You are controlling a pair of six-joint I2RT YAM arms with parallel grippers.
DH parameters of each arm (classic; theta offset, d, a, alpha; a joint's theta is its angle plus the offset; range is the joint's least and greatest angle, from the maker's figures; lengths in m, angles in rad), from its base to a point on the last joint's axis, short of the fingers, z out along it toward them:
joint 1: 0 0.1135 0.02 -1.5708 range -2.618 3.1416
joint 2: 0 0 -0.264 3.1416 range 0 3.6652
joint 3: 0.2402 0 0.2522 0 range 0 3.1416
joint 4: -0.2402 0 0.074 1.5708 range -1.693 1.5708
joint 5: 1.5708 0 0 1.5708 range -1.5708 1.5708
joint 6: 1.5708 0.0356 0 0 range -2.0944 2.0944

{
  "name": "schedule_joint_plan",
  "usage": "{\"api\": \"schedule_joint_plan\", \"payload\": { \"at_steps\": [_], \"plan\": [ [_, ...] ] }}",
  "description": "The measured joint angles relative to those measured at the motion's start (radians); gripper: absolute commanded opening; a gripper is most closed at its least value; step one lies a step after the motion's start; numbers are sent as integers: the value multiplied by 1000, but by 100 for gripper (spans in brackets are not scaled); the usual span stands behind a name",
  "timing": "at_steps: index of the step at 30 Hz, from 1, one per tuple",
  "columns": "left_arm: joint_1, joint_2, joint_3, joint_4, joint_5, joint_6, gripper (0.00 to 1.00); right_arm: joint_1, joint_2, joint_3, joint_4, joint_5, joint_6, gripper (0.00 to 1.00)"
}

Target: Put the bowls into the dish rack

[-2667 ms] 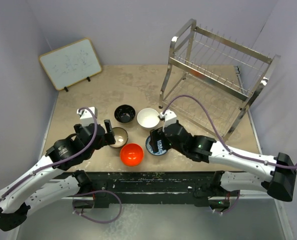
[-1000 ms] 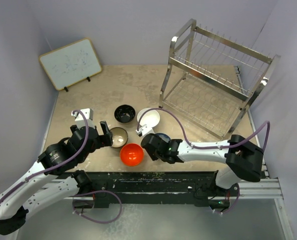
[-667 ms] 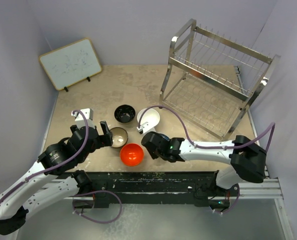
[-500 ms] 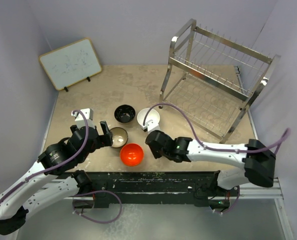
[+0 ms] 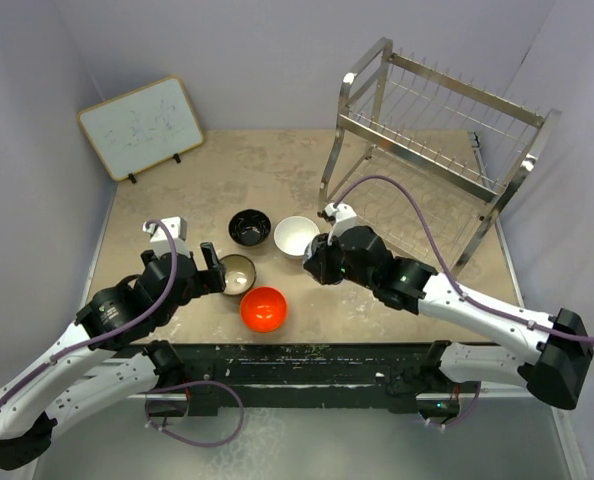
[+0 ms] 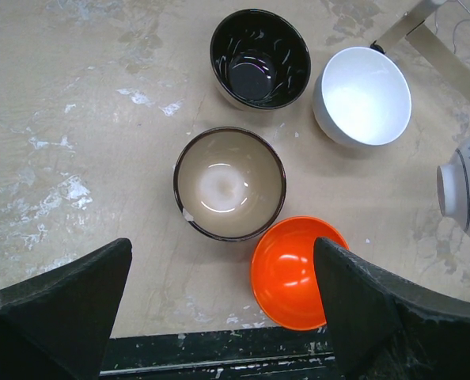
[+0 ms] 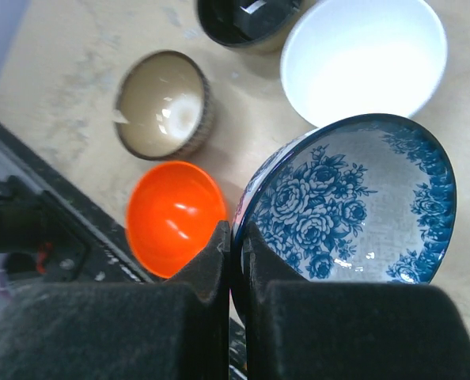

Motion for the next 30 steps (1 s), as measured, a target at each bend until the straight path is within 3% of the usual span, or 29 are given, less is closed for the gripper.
{"api": "schedule_joint_plan", "payload": {
  "at_steps": [6, 14, 30],
  "plan": [
    [0, 0, 0, 0, 5, 1, 99, -56, -9, -11, 130, -132, 34, 0],
    [0, -1, 0, 0, 7, 6, 99, -238, -11, -122, 346, -287, 134, 0],
    [0, -2, 18, -15, 6, 30, 99, -396, 113, -184, 672, -527, 348, 0]
  ]
}}
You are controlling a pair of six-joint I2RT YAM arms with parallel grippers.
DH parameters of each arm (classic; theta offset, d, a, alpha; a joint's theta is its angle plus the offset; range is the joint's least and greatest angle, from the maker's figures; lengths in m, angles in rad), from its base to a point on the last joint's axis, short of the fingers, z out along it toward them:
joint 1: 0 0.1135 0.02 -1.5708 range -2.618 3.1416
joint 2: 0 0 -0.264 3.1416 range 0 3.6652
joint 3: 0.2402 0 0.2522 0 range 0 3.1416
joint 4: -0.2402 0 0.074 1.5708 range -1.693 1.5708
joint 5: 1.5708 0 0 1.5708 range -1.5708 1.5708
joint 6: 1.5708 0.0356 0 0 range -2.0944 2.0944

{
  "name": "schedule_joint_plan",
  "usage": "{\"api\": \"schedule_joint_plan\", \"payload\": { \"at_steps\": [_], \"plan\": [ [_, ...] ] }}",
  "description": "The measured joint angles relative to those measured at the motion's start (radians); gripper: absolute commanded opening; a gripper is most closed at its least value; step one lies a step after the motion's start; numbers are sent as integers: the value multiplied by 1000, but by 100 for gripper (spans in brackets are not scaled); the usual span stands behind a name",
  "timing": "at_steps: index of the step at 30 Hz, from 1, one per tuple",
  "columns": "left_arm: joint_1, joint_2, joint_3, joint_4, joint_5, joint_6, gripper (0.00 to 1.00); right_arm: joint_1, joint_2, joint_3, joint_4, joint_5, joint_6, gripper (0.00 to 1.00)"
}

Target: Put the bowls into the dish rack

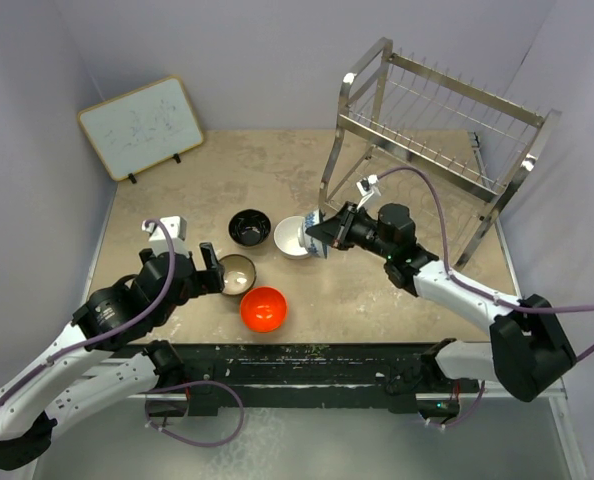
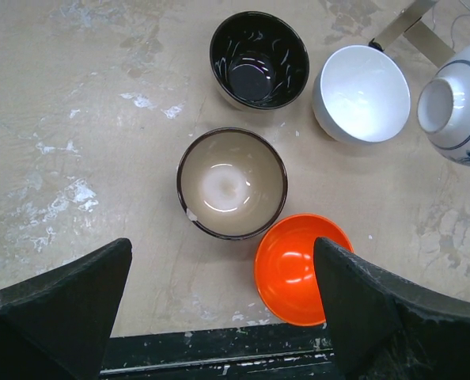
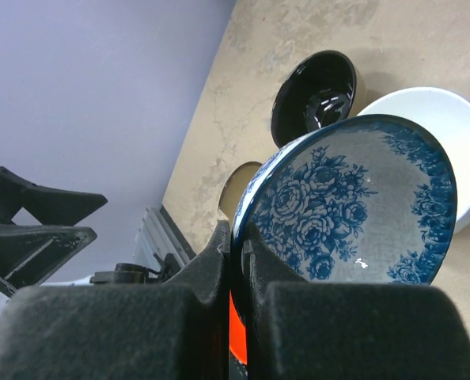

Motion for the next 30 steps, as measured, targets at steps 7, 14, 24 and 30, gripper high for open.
{"api": "schedule_joint_plan", "payload": {
  "at_steps": [7, 14, 24, 30],
  "plan": [
    [0, 0, 15, -4, 0, 16, 99, -48, 54, -1, 67, -74, 50, 0],
    [0, 0, 16, -8, 0, 22, 99, -112, 150, -1, 186, -116, 111, 0],
    [0, 6, 42, -21, -1, 23, 99, -174, 245, 20, 301, -176, 191, 0],
    [0, 7, 52, -37, -2, 24, 99, -238, 327, 42, 420, -204, 269, 0]
  ]
}}
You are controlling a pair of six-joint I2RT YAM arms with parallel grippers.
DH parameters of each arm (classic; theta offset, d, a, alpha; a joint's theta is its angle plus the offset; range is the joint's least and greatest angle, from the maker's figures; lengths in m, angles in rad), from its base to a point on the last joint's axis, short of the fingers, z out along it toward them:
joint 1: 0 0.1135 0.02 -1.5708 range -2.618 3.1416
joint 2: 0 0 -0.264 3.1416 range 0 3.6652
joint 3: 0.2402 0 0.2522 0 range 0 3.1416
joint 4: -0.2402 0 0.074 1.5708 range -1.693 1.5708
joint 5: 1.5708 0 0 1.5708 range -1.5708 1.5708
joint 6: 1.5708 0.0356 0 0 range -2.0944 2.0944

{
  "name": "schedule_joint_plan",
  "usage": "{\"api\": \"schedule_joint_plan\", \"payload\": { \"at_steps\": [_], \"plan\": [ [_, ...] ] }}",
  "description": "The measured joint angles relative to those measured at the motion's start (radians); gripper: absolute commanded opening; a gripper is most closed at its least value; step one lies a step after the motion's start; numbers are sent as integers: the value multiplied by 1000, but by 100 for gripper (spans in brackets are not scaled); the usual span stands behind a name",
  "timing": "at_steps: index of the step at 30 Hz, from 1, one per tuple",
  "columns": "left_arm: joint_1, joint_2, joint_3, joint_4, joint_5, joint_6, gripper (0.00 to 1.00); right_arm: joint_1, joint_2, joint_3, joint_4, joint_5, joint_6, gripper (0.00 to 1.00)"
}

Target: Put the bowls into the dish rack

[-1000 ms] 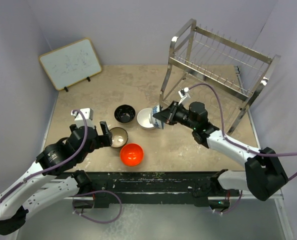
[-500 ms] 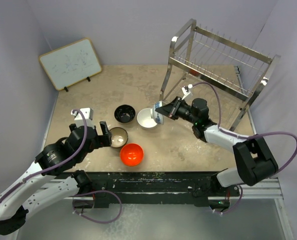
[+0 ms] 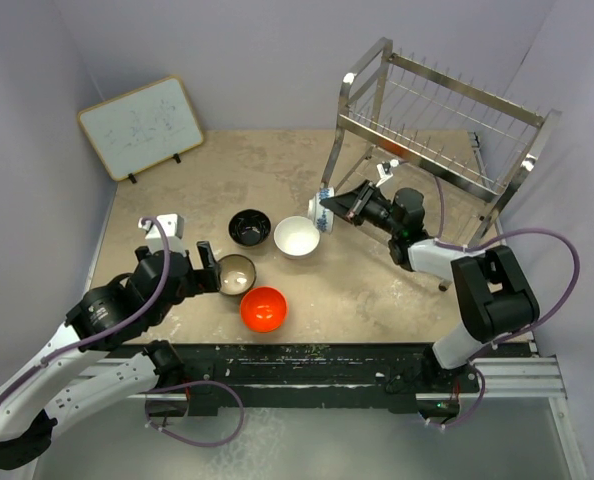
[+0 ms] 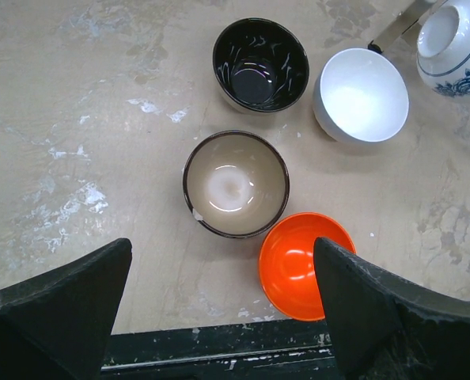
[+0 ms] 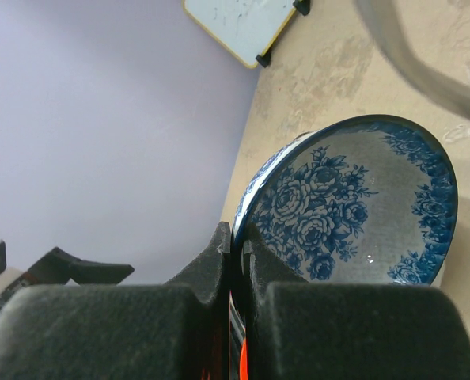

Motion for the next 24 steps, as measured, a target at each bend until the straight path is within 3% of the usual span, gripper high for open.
{"api": "schedule_joint_plan", "payload": {
  "at_steps": [18, 24],
  "plan": [
    [0, -13, 16, -51, -6, 8, 99, -141, 82, 57, 147, -12, 116, 0],
    [0, 0, 23, -49, -5, 27, 99, -187, 175, 66, 240, 11, 163, 0]
  ]
}}
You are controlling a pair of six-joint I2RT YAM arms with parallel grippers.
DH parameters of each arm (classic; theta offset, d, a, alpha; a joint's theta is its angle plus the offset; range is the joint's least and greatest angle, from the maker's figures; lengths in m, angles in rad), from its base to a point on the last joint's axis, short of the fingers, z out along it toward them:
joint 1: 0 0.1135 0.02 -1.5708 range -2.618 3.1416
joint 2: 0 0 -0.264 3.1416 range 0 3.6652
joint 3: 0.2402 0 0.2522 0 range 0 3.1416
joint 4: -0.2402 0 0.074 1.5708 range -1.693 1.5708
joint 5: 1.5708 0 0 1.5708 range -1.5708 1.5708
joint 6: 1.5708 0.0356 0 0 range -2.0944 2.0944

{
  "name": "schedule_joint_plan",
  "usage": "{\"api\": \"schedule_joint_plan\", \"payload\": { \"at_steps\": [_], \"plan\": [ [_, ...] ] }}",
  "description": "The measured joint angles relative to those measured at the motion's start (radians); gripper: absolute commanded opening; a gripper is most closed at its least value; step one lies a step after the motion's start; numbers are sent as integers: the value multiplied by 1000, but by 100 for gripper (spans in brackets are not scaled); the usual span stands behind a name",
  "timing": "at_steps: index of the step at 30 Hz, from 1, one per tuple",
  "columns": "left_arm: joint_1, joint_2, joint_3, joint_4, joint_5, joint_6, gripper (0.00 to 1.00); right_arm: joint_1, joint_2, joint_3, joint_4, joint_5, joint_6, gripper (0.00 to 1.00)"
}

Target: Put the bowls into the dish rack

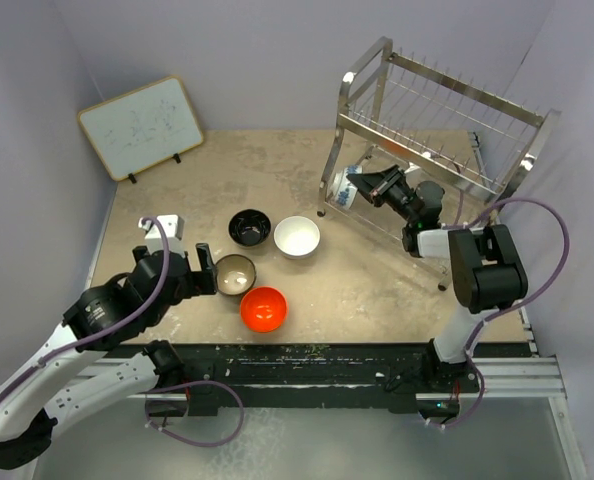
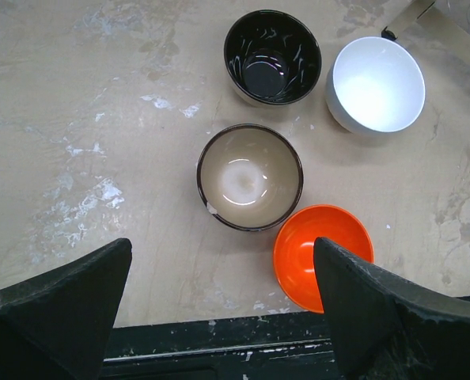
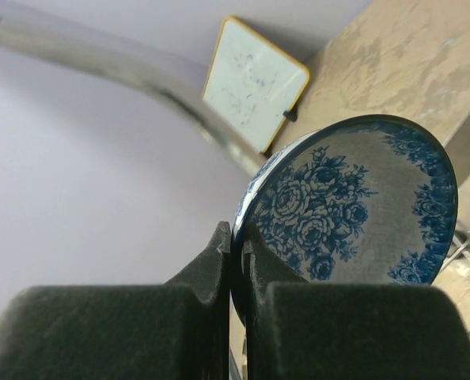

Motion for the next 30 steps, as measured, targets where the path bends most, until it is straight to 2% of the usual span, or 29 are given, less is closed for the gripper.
{"api": "schedule_joint_plan", "payload": {
  "at_steps": [6, 18, 30],
  "plan": [
    [0, 17, 0, 5, 4, 16, 99, -33, 104, 37, 64, 23, 40, 0],
    [0, 32, 0, 7, 11, 24, 99, -87, 192, 145, 173, 34, 81, 0],
    [0, 22, 0, 32, 24, 43, 99, -111, 325, 175, 244, 40, 129, 0]
  ]
}}
